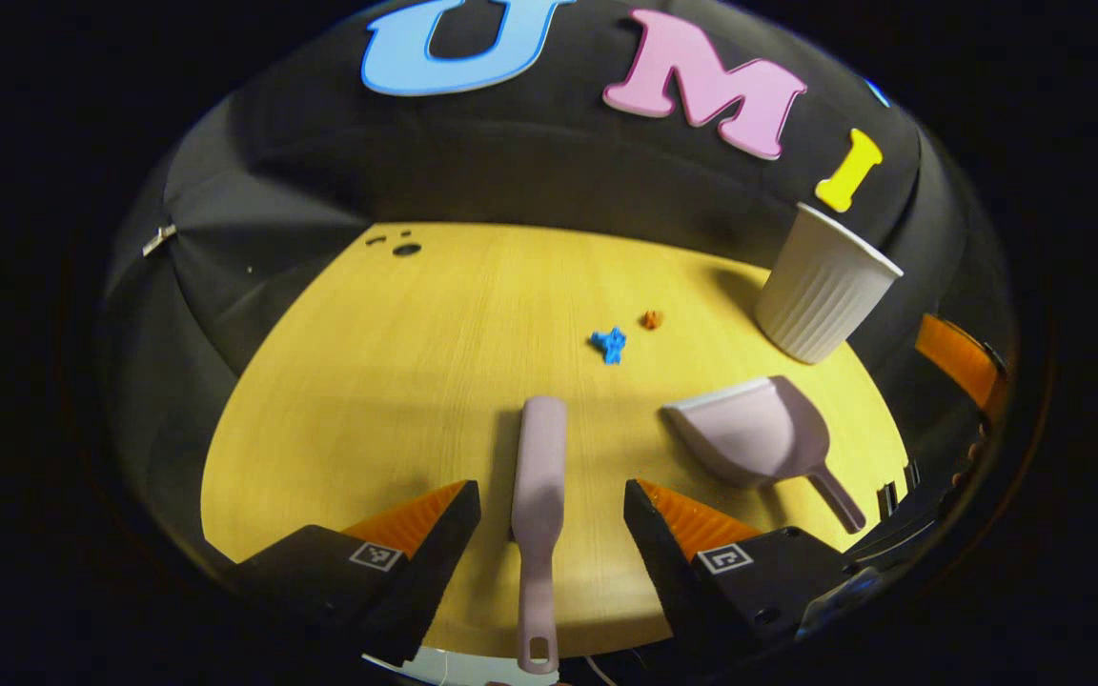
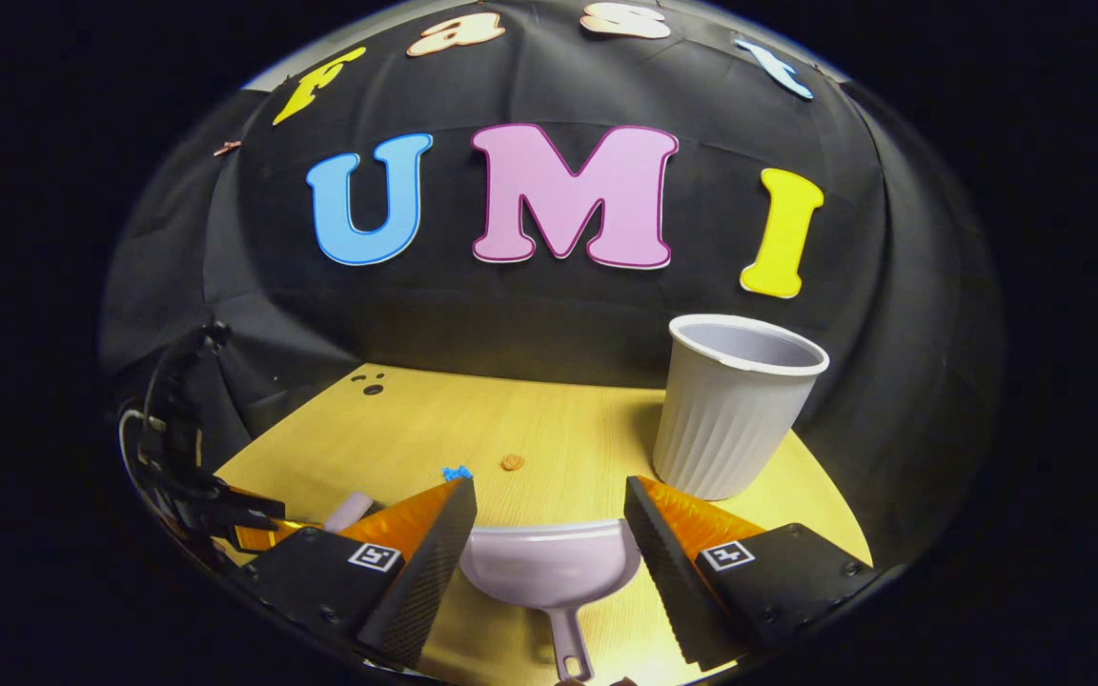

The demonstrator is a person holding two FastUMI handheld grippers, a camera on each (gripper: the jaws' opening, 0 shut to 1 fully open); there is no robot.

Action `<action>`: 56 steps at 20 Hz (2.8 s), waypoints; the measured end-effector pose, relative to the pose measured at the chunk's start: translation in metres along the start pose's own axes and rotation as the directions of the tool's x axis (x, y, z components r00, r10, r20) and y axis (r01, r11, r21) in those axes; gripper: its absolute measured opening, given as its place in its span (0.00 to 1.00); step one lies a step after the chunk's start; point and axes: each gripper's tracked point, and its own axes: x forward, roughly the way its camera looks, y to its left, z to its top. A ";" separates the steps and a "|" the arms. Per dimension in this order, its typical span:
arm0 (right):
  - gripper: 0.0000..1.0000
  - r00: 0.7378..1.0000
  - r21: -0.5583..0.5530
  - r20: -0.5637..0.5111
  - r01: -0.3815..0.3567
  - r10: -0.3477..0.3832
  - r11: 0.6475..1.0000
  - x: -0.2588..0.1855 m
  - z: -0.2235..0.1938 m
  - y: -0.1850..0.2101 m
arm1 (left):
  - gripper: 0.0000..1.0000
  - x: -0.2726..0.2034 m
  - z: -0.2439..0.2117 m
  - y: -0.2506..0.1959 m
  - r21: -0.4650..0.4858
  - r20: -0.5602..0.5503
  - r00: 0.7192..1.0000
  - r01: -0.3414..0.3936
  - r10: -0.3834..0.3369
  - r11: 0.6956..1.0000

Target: Pick up the small broom and dustpan from the desktop, sweep the trash into the dustpan with the broom, and then empty the trash into the garbage bin.

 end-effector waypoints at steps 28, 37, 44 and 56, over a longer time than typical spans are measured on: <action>0.98 0.986 0.034 -0.168 -0.003 0.009 0.999 0.012 -0.053 -0.015 | 0.40 0.069 -0.056 0.005 0.091 -0.245 0.964 -0.081 0.102 0.993; 0.98 0.966 0.031 -0.258 -0.014 0.022 0.999 -0.001 -0.074 -0.017 | 0.28 0.048 -0.063 0.017 -0.081 -0.150 0.989 -0.024 0.011 0.996; 0.98 0.908 0.073 -0.414 -0.030 0.058 0.997 -0.007 -0.119 -0.015 | 0.28 0.000 -0.059 0.027 -0.128 -0.057 0.998 -0.010 0.003 0.992; 0.99 0.751 0.071 -0.659 0.004 0.044 0.997 0.009 -0.231 -0.019 | 0.27 -0.036 -0.083 0.042 -0.196 -0.066 0.997 -0.052 0.040 0.979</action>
